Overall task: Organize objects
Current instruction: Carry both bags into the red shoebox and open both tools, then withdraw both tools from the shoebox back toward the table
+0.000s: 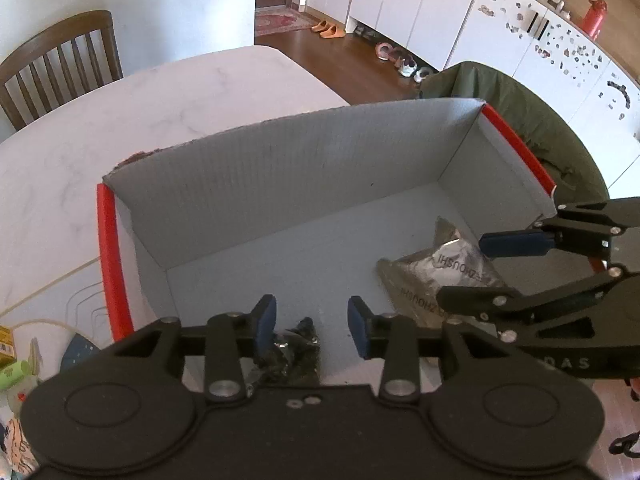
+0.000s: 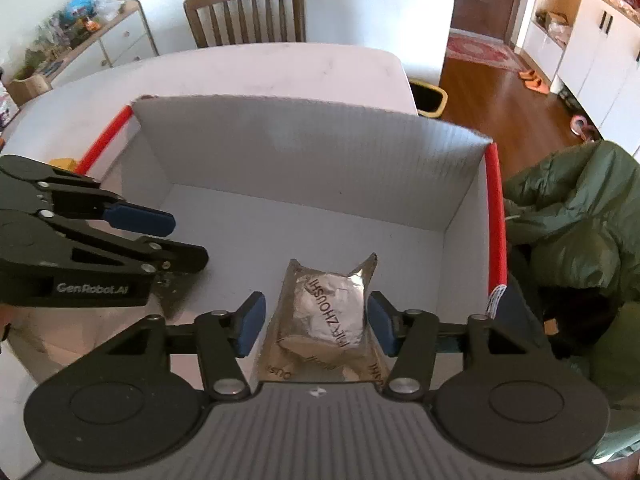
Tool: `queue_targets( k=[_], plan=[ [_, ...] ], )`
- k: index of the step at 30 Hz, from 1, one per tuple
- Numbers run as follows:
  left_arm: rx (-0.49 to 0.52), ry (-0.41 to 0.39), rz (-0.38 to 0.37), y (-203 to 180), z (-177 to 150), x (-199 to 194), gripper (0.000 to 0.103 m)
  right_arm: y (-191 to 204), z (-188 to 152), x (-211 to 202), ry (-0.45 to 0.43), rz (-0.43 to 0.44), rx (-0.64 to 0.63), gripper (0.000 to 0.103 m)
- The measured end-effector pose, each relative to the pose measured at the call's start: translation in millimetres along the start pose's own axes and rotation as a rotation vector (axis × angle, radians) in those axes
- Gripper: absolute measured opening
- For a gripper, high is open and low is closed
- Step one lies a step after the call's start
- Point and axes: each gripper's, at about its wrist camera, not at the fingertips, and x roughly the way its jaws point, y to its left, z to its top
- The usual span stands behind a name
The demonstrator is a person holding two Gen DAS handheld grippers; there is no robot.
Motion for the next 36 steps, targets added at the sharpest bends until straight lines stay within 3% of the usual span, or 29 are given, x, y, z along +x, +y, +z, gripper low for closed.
queue_targets(
  k=[6,8,10,24,36],
  plan=[
    [-0.008,-0.035,-0.006,-2.8,-4.3,-15.0,0.044,1.0,-4.2,-22.1,-0.044,0.009,0.002,0.061],
    [-0.012,-0.051,-0.005,-5.1,-5.1,-22.3,0.054,0.5,-4.5,-30.5,-0.059,0.017,0.019,0.061],
    [-0.014,-0.069,0.000,-6.1,-6.0,-29.5,0.057,-0.8,-4.2,-39.3,-0.078,0.026,0.032,0.061],
    [-0.030,-0.195,-0.009,-15.9,-24.2,-85.6,0.066,16.6,-16.7,-97.2,-0.229,0.058,0.046,0.064],
    [-0.082,-0.324,-0.019,-7.8,-53.5,-142.8,0.081,41.6,-26.8,-131.9,-0.316,0.072,0.056,0.074]
  ],
)
